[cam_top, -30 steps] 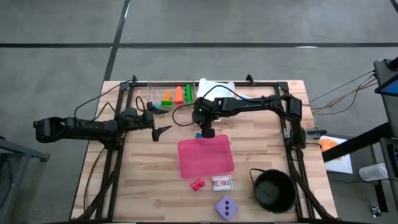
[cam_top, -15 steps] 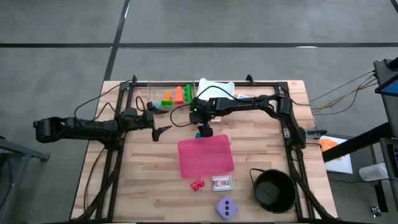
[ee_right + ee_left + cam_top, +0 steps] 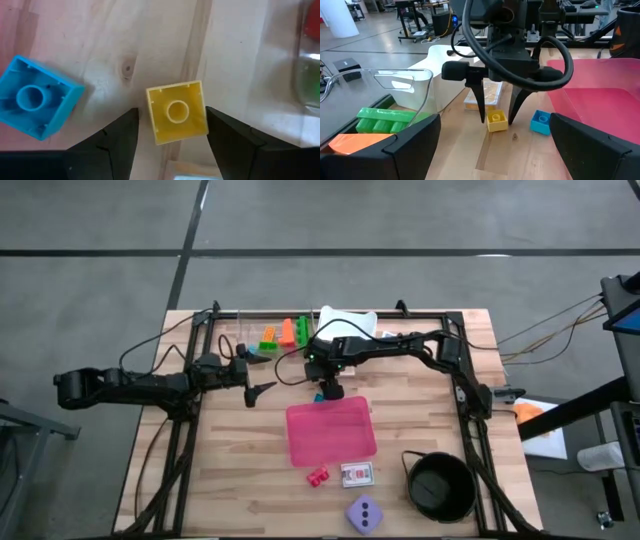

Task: Pick & Place Toys
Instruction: Put the yellow game piece into the transparent bin

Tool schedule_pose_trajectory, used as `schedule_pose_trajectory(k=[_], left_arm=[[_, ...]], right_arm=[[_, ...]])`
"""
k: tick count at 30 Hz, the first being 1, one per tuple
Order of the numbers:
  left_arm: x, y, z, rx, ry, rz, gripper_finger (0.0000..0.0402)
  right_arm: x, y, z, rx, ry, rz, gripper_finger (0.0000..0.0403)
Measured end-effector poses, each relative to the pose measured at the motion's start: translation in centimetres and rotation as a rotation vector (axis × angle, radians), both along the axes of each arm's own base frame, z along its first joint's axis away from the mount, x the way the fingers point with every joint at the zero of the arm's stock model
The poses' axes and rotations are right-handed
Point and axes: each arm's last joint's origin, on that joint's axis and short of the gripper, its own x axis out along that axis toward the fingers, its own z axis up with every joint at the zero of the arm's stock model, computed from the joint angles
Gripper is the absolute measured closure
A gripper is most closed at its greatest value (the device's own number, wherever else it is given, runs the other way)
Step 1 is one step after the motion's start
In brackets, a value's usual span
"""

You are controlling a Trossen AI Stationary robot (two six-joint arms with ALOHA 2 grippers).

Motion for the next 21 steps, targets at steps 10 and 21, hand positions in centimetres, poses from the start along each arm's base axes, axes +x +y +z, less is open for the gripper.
schedule_pose_trajectory(k=[10, 21], left_arm=[[0.00, 0.00, 0.00, 0.001, 0.000, 0.000, 0.0025], [0.00, 0.00, -0.01, 0.000, 0.001, 0.000, 0.0026]], right_arm=[[0.03, -0.01, 0.01, -0.002, -0.003, 0.004, 0.0182], [0.05, -0.02, 0.05, 0.000, -0.007, -0.012, 0.0270]])
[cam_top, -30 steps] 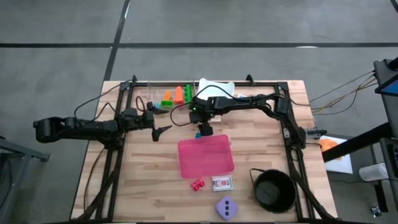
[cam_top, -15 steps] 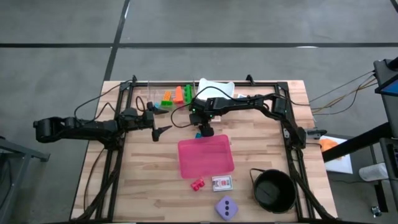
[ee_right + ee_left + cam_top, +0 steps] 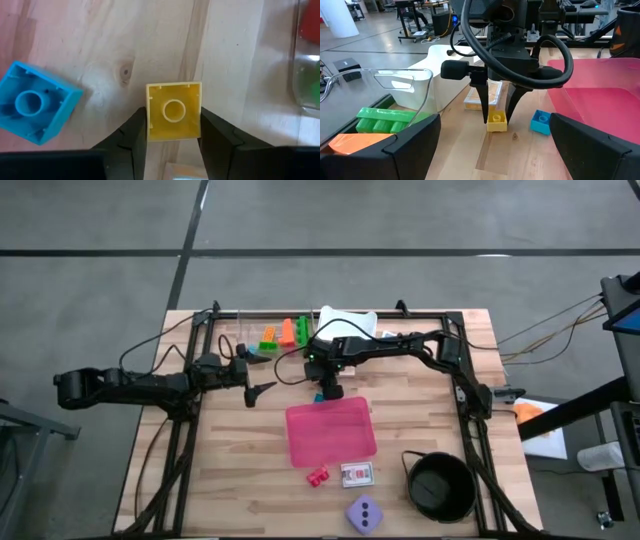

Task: Pick & Place Toys
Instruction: Put the yellow game piece into the transparent bin

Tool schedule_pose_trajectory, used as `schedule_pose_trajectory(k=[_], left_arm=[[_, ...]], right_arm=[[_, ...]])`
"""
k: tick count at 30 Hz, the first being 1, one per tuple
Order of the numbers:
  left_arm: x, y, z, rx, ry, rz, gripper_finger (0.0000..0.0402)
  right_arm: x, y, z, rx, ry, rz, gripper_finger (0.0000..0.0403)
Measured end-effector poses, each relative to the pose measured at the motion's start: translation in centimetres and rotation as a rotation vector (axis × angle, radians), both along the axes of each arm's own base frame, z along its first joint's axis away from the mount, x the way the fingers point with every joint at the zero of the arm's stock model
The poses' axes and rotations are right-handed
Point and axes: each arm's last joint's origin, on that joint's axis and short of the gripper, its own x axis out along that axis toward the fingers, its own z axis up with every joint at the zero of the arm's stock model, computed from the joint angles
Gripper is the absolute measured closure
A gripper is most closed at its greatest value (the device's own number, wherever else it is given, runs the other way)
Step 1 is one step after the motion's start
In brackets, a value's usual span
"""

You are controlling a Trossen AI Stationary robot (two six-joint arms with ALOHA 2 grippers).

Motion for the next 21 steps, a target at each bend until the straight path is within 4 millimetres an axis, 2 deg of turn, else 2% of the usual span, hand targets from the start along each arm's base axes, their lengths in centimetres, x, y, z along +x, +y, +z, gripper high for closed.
schedule_pose_trajectory(k=[7, 12, 21], left_arm=[[0.0, 0.0, 0.0, 0.001, 0.001, 0.000, 0.0026], [0.0, 0.0, 0.0, 0.001, 0.003, 0.000, 0.0026], [0.0, 0.0, -0.1, 0.000, 0.008, 0.008, 0.0026]], right_arm=[[-0.1, 0.0, 0.2, 0.001, 0.006, 0.000, 0.0270], [0.0, -0.1, 1.6, -0.003, -0.033, 0.003, 0.0270], [0.9, -1.2, 3.2, 0.249, -0.288, 0.089, 0.0270]])
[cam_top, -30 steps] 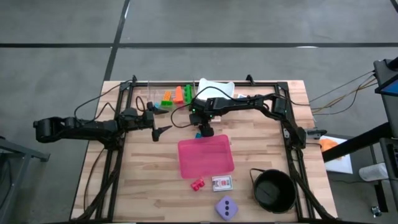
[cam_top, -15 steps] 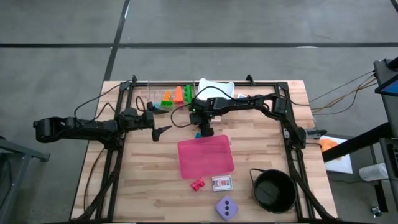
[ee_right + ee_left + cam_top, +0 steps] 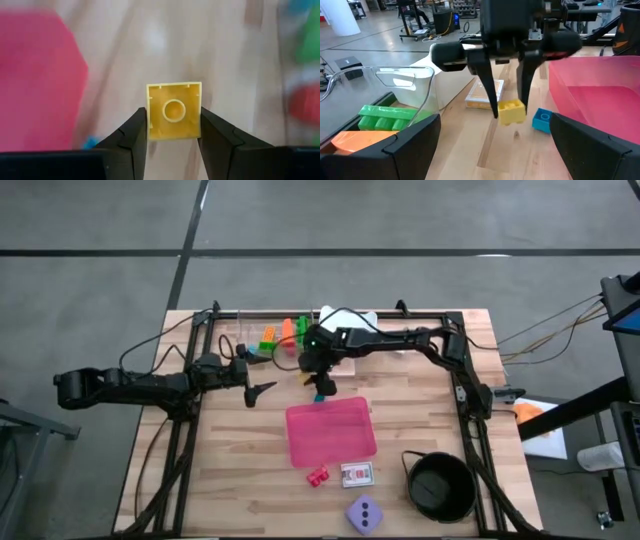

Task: Pick & Place Toys
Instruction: Put the yellow game piece into the transparent bin

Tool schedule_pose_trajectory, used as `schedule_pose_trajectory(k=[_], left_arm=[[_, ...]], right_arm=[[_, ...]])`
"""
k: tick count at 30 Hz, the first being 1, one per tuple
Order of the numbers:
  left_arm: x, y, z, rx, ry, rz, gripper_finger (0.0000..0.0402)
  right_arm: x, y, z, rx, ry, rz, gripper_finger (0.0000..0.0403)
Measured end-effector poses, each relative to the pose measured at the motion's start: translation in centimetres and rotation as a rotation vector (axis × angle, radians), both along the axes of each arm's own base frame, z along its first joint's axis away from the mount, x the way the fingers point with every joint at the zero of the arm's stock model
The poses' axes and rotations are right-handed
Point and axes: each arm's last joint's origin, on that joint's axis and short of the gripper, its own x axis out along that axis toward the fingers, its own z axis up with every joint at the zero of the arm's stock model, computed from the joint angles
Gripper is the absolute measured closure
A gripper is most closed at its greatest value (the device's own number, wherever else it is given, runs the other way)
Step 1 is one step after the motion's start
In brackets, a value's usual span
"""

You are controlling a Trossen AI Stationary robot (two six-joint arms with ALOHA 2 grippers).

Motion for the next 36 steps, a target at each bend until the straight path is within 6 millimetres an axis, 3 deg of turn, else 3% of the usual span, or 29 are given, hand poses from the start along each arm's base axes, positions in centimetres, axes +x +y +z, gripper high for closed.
schedule_pose_trajectory(k=[14, 22, 30, 36], left_arm=[[-0.3, -0.1, 1.2, 0.040, -0.084, 0.002, 0.0026], [-1.5, -0.5, 2.3, 0.078, -0.135, 0.007, 0.0026], [-1.8, -0.2, 2.3, 0.048, -0.136, 0.138, 0.0026], [-1.1, 0.0, 2.6, 0.017, -0.144, 0.123, 0.0025]], right_arm=[[1.5, -2.7, 1.7, 0.030, -0.432, -0.057, 0.0270], [1.0, -4.9, 2.0, 0.028, -0.461, -0.171, 0.0270], [1.4, -4.4, 2.5, 0.022, -0.492, -0.156, 0.0270], [1.6, -3.7, 2.5, 0.026, -0.493, -0.133, 0.0270]])
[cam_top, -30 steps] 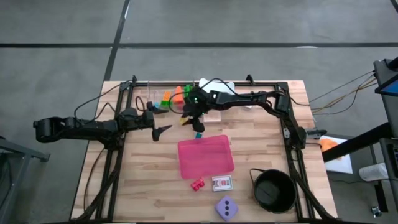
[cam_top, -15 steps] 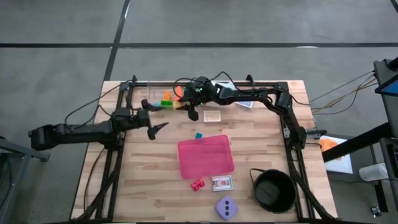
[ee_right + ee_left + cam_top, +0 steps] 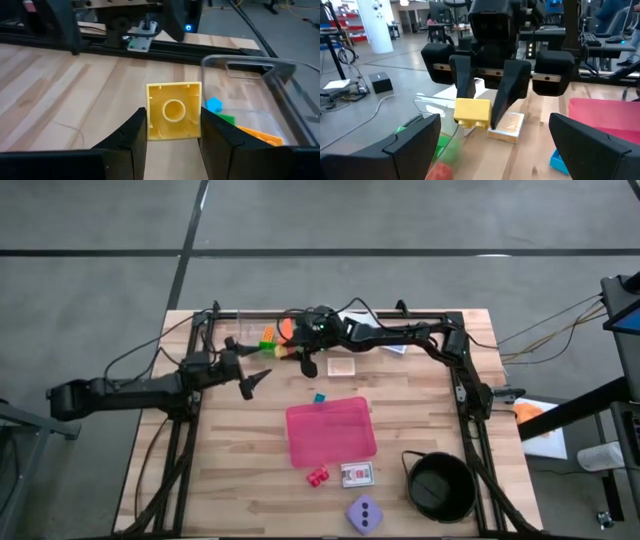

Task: Pick & Place Toys
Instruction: Put the yellow game piece into the transparent bin

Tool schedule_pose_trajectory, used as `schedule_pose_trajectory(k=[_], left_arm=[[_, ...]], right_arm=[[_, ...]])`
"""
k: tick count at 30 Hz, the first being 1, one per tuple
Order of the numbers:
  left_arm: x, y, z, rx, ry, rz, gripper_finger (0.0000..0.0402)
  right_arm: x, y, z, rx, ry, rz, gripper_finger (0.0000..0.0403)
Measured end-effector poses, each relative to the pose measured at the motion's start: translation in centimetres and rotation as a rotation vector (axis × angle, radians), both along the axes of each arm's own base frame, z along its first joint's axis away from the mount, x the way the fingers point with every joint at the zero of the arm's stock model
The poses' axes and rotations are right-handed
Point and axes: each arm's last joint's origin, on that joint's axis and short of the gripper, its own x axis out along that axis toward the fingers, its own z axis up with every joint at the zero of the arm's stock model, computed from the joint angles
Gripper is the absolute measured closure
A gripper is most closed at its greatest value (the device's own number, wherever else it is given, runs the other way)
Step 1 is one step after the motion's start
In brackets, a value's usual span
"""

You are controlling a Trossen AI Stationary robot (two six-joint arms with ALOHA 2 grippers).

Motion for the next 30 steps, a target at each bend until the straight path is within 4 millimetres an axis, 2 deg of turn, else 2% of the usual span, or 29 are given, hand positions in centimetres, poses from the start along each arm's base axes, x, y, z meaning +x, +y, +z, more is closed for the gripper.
schedule_pose_trajectory(k=[14, 22, 26, 30], left_arm=[[4.4, 1.9, 1.4, 0.038, 0.233, -0.032, 0.0025], [4.9, 2.4, 1.3, 0.040, 0.309, -0.007, 0.0027], [4.9, 2.4, 1.4, 0.042, 0.308, -0.007, 0.0052], [4.9, 2.4, 1.4, 0.051, 0.312, -0.009, 0.0106]], right_arm=[[-0.1, 0.2, -0.3, 0.004, 0.012, 0.052, 0.0270], [-0.2, 0.3, -0.4, 0.003, 0.029, 0.055, 0.0270], [-0.2, 0.3, -0.5, 0.003, 0.031, 0.056, 0.0270], [-0.2, 0.3, -0.5, 0.003, 0.031, 0.056, 0.0270]])
